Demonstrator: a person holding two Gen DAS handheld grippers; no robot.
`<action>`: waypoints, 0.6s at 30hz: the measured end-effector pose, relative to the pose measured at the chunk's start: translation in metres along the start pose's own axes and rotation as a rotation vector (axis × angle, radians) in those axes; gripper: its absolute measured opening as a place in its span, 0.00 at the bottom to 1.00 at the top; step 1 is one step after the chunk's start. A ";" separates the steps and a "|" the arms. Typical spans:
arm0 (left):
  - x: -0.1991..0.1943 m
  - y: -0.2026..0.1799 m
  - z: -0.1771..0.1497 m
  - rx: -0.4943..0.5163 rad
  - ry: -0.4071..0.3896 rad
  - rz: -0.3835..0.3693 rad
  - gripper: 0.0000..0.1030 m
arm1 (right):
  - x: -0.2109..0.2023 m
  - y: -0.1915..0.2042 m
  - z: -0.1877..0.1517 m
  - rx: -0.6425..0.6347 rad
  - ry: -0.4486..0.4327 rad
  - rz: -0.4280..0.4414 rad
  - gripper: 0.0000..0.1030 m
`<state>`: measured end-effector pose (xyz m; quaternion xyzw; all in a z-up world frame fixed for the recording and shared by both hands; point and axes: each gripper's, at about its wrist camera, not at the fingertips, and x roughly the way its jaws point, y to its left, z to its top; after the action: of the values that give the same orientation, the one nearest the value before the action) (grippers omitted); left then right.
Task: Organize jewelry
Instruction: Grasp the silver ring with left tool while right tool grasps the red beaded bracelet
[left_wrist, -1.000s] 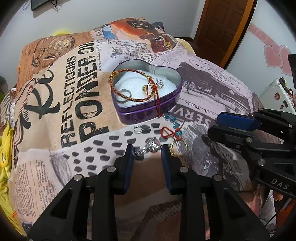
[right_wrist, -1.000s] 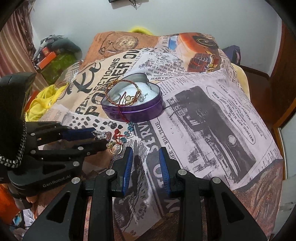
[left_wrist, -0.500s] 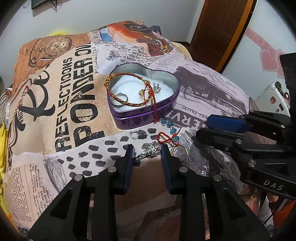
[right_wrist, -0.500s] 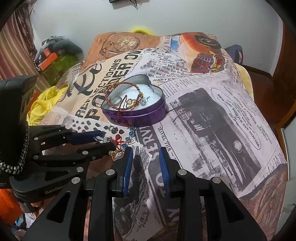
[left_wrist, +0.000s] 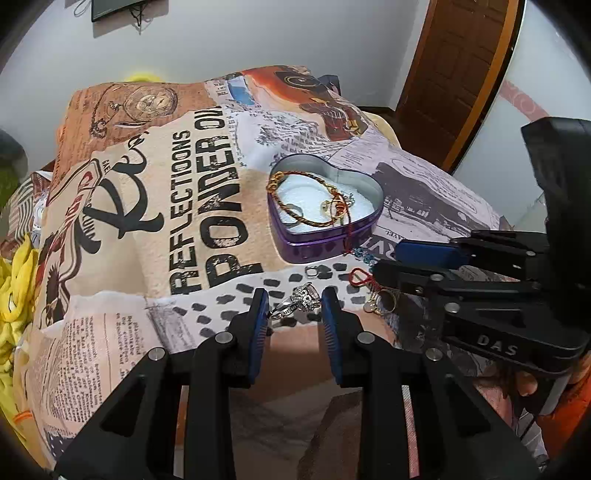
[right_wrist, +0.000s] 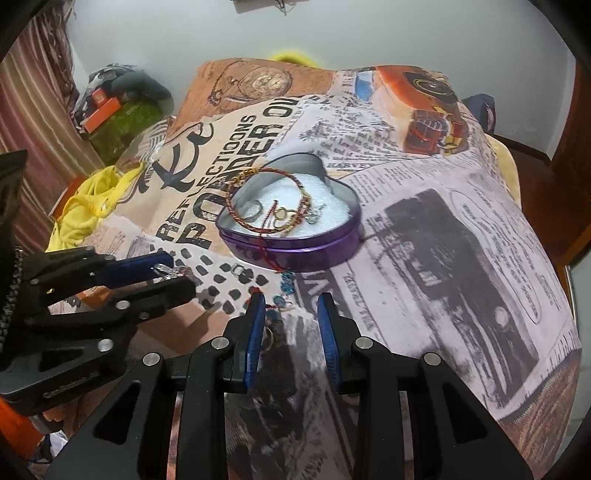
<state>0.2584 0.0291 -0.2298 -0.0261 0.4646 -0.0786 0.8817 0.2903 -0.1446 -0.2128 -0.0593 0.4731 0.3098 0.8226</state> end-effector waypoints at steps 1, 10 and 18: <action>0.000 0.001 0.000 -0.003 0.000 0.000 0.28 | 0.002 0.002 0.001 -0.006 0.002 0.000 0.26; 0.007 0.006 -0.002 -0.023 0.010 -0.015 0.28 | 0.017 0.013 -0.001 -0.066 0.013 -0.028 0.26; 0.007 0.005 -0.002 -0.022 0.009 -0.011 0.28 | 0.017 0.014 -0.001 -0.073 0.005 -0.055 0.08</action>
<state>0.2614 0.0333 -0.2369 -0.0379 0.4691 -0.0786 0.8788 0.2876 -0.1259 -0.2239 -0.1031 0.4619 0.3039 0.8269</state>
